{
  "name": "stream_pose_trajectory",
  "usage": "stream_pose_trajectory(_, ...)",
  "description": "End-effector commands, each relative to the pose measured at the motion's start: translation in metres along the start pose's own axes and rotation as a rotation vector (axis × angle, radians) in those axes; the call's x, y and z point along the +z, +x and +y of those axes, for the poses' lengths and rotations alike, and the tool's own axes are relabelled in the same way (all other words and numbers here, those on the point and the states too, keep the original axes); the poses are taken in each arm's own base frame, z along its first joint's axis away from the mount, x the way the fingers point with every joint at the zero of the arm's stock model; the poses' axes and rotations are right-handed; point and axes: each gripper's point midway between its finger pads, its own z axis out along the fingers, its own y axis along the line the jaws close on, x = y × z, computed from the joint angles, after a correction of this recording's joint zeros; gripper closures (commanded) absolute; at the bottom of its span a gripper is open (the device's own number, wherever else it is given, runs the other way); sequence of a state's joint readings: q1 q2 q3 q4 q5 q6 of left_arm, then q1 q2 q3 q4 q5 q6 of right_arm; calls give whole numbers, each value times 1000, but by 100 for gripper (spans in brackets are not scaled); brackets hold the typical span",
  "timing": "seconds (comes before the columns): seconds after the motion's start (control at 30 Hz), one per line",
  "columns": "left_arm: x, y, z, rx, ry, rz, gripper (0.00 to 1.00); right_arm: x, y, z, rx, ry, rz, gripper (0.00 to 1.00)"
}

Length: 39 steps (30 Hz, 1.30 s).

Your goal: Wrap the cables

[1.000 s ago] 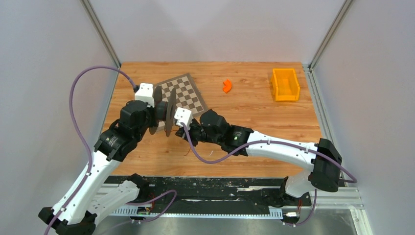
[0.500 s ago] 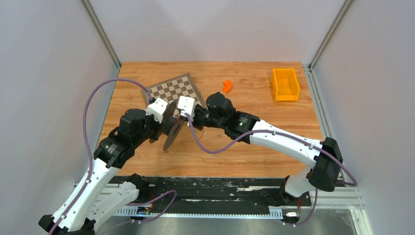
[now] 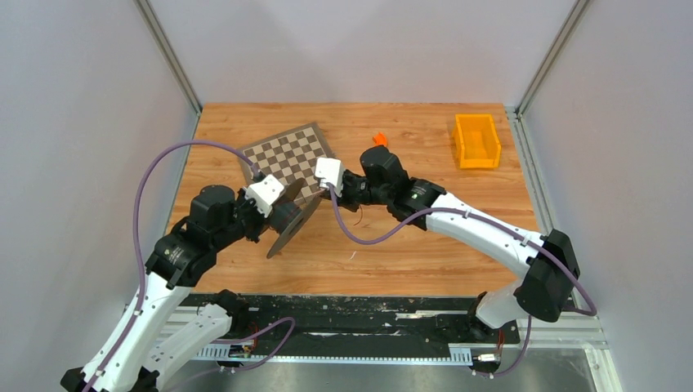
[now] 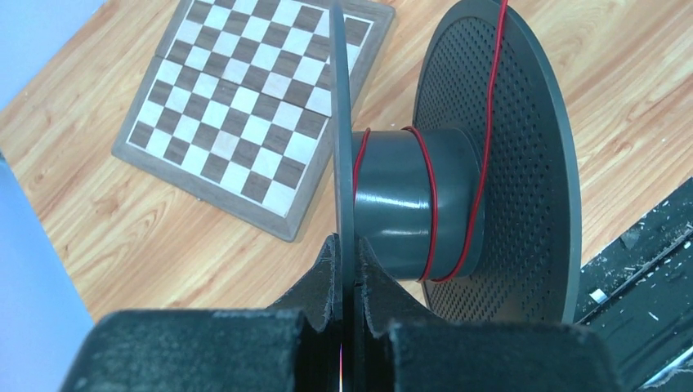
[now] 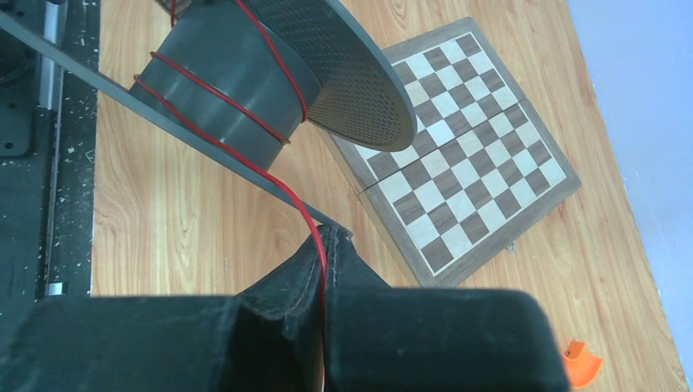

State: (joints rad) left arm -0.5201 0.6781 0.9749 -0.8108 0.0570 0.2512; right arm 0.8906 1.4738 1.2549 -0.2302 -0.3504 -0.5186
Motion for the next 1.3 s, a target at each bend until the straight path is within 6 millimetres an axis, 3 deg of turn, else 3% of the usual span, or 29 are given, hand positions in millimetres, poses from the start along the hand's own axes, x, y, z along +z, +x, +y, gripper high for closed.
stream_pose_trajectory(0.0, -15, -30, -32, 96, 198, -125, 100, -11, -25, -21, -93, 24, -119, 98)
stream_pose_trajectory(0.1, -20, -42, -38, 53, 237, -160, 100, -3, -3, -19, -68, 6, -79, 97)
stream_pose_trajectory(0.23, -26, -56, -38, -30, 235, -194, 100, -1, 8, -19, -58, 28, -71, 95)
stream_pose_trajectory(0.5, -38, -84, -32, -241, 216, -254, 100, -10, 7, -19, -44, 114, -206, 98)
stream_pose_trajectory(0.6, -41, -93, -27, -328, 193, -280, 100, -15, 15, -12, -18, 113, -256, 98)
stream_pose_trajectory(0.73, -47, -108, -19, -400, 169, -342, 100, -23, 10, 3, -10, 74, -327, 97)
stream_pose_trajectory(0.9, -49, -116, -15, -452, 152, -383, 100, -35, 3, 8, 25, 94, -393, 90)
stream_pose_trajectory(1.27, -52, -127, -18, -525, 188, -453, 100, -46, 8, 24, 58, 80, -451, 83)
